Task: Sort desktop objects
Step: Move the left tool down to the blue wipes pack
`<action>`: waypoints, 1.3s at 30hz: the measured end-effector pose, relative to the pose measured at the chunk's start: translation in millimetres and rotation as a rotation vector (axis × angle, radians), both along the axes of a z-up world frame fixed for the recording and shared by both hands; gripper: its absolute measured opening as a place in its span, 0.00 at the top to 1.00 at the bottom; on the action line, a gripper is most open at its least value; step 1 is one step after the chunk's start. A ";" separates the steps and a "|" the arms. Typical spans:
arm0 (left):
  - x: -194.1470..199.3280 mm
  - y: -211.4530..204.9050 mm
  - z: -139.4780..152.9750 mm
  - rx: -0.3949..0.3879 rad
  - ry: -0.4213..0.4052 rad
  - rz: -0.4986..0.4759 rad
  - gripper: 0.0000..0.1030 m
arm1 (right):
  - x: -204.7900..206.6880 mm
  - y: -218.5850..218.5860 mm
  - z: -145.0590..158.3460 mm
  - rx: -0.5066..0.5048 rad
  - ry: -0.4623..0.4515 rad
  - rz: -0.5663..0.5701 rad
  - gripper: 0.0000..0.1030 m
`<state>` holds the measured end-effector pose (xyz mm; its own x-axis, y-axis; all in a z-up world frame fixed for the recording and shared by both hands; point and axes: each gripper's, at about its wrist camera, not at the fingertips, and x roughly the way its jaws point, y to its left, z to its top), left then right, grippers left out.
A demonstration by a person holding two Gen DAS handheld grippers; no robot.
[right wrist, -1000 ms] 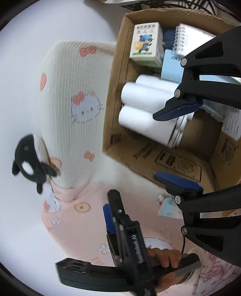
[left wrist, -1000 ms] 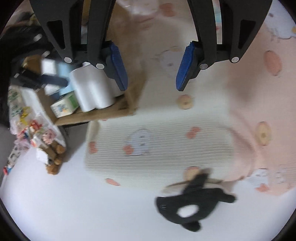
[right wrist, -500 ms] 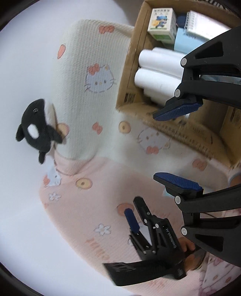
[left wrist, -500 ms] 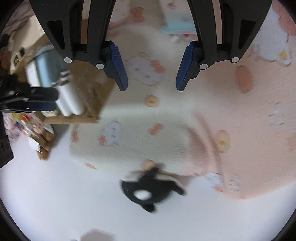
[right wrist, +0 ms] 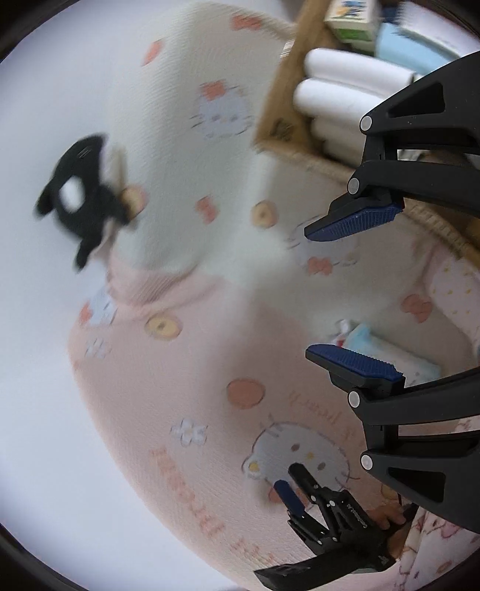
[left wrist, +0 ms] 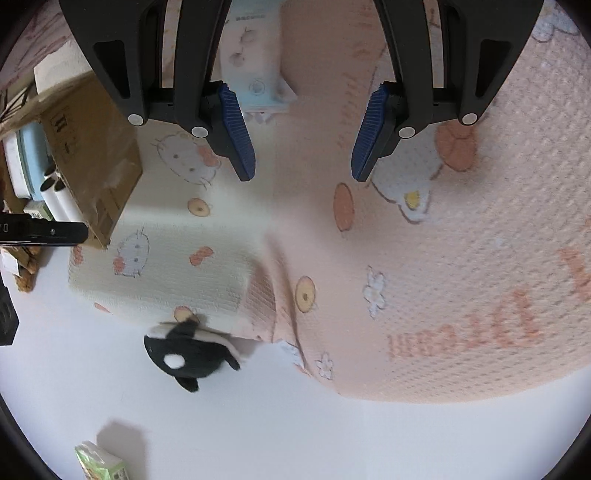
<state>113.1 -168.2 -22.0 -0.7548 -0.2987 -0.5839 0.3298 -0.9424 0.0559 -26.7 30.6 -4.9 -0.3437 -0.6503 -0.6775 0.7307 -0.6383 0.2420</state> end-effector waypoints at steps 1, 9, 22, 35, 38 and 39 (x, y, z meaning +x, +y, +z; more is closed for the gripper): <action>0.9 -0.6 0.1 0.006 0.004 -0.007 0.43 | 3.3 -5.7 2.5 -0.022 0.025 0.022 0.39; -20.8 -17.1 -57.7 0.157 -0.148 0.050 0.43 | 12.8 -49.1 -38.5 -0.125 -0.063 0.142 0.34; -23.9 -46.9 -147.1 0.588 -0.259 0.059 0.43 | 15.3 -92.5 -105.9 0.015 -0.264 0.178 0.33; -42.2 -52.9 -183.2 0.706 -0.299 0.033 0.43 | -1.7 -106.5 -181.9 -0.008 -0.534 0.097 0.32; -43.0 -49.8 -190.2 0.706 -0.330 0.018 0.43 | -4.5 -108.5 -200.7 -0.001 -0.610 0.092 0.32; -43.1 -48.8 -192.4 0.709 -0.339 0.013 0.43 | -5.9 -109.6 -206.0 -0.008 -0.634 0.091 0.32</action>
<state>70.0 -216.9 -214.3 -0.5001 0.2237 -0.8366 0.4139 -0.7868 -0.4578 -32.6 -79.0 -210.9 0.1789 -0.6641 -0.7259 0.4956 -0.5766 0.6496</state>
